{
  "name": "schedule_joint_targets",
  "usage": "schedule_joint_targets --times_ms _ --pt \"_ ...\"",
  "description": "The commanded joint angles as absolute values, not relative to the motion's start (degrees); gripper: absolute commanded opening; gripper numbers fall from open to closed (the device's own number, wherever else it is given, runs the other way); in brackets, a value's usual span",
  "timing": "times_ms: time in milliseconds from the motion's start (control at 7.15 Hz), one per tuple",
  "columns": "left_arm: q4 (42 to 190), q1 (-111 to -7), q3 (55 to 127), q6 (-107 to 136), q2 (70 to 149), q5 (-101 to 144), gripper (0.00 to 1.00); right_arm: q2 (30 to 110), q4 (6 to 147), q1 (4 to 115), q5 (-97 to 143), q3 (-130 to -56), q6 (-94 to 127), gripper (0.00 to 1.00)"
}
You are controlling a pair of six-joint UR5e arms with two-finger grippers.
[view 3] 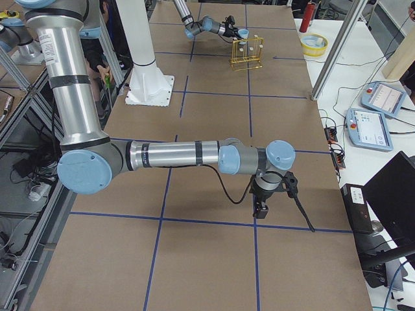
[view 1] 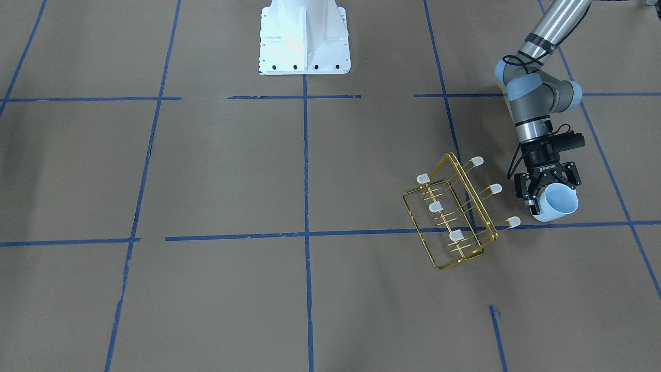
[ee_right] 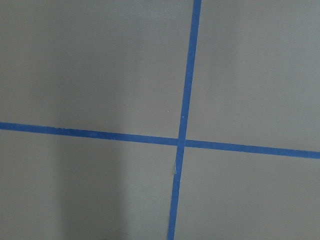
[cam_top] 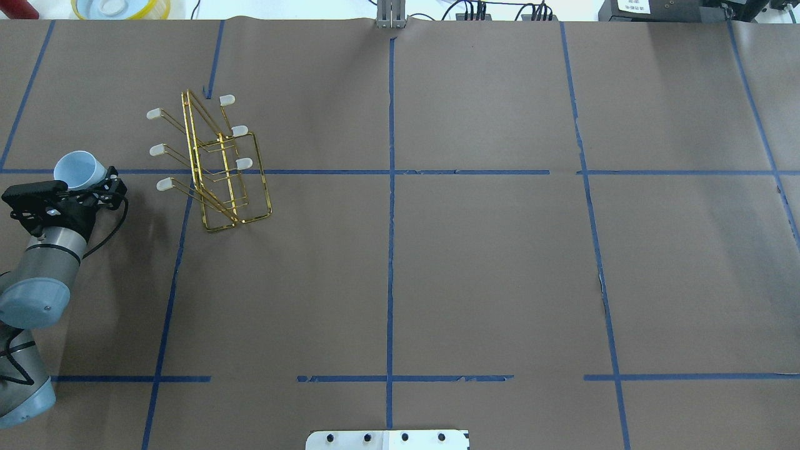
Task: Hang cup on cup holder
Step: 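Lift the light blue cup with the left gripper and tilt it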
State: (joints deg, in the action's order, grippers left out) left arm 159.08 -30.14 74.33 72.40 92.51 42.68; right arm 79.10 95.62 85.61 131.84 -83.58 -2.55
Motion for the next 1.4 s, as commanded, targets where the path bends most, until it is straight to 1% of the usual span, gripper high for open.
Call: schedule_joint_targets --times_ms 0,559,839,978,1118,1258 --pt "159.4 -30.1 74.2 72.8 92.9 43.0 1.0 79.1 95.6 85.6 131.8 -83.6 -2.5 1.0" --pt "159.9 -30.1 73.4 72.9 93.2 44.5 0.96 79.1 95.6 85.6 131.8 -83.6 -2.5 1.0" --pt "160.0 -30.1 73.3 74.7 93.1 45.8 0.9 79.1 95.6 85.6 131.8 -83.6 -2.5 1.0" --pt "160.0 -30.1 73.0 75.3 93.1 45.9 0.85 79.1 95.6 85.6 131.8 -83.6 -2.5 1.0" --pt "160.0 -30.0 73.0 75.3 93.1 46.0 0.76 79.1 95.6 85.6 131.8 -83.6 -2.5 1.0" --pt "160.0 -29.9 72.9 75.2 93.1 46.3 0.57 79.1 95.6 85.6 131.8 -83.6 -2.5 1.0"
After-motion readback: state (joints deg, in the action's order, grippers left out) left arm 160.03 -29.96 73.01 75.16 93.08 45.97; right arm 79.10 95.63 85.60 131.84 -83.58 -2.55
